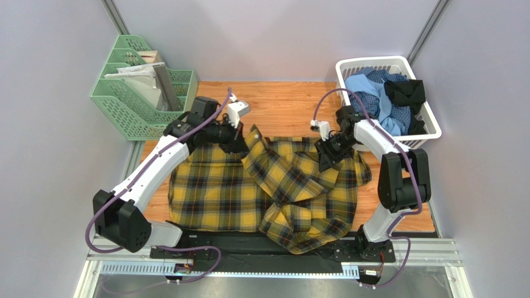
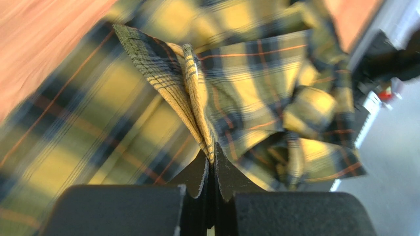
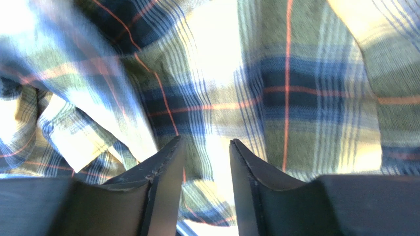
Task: Fold and stack the long sleeve shirts
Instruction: Fold the shirt
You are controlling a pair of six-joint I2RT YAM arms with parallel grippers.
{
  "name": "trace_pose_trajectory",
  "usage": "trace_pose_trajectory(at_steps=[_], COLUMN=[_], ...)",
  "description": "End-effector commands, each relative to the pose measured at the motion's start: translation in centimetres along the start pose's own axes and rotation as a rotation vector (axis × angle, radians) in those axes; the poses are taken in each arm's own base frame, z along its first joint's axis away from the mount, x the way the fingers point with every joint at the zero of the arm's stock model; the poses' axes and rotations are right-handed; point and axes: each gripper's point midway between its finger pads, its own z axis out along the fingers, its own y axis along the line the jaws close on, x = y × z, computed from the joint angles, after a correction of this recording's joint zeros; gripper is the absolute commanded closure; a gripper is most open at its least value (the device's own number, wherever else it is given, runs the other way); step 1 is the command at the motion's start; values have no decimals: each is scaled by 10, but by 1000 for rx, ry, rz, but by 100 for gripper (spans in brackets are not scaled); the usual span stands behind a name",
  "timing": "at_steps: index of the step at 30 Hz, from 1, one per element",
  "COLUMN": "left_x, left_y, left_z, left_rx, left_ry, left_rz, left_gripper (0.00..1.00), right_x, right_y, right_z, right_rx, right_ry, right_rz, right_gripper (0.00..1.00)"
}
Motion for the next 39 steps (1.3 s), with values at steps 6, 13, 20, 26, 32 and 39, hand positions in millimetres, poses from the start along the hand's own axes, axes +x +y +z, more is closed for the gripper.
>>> trace_pose_trajectory(at_steps=[6,13,20,26,32,39], left_x=[7,65,133,155,155,170], left_y=[83,145,174,180,166,182], left_z=[-44,-55,-46,-74,-82,-63], left_rx=[-190,-372,-438,-517,-493,-454], left_ry=[-191,-121,181,287,292,418], left_rz=[16,-86,-223,-135,3,-10], left_gripper=[100,100,84,65,53,55], right_x=[6,-4,-12,-13,-15,-16], right_y=[7,-4,-15,-7,1,-30], right_z=[-22,-25,-33,-31,-26,0], right_rx=[-3,38,118,151,200,258], right_ry=[3,-2,-6,-8,-13,64], right_rz=[-29,-4,17,-5,-49,-21], right_gripper=[48,50,59,66,68,67])
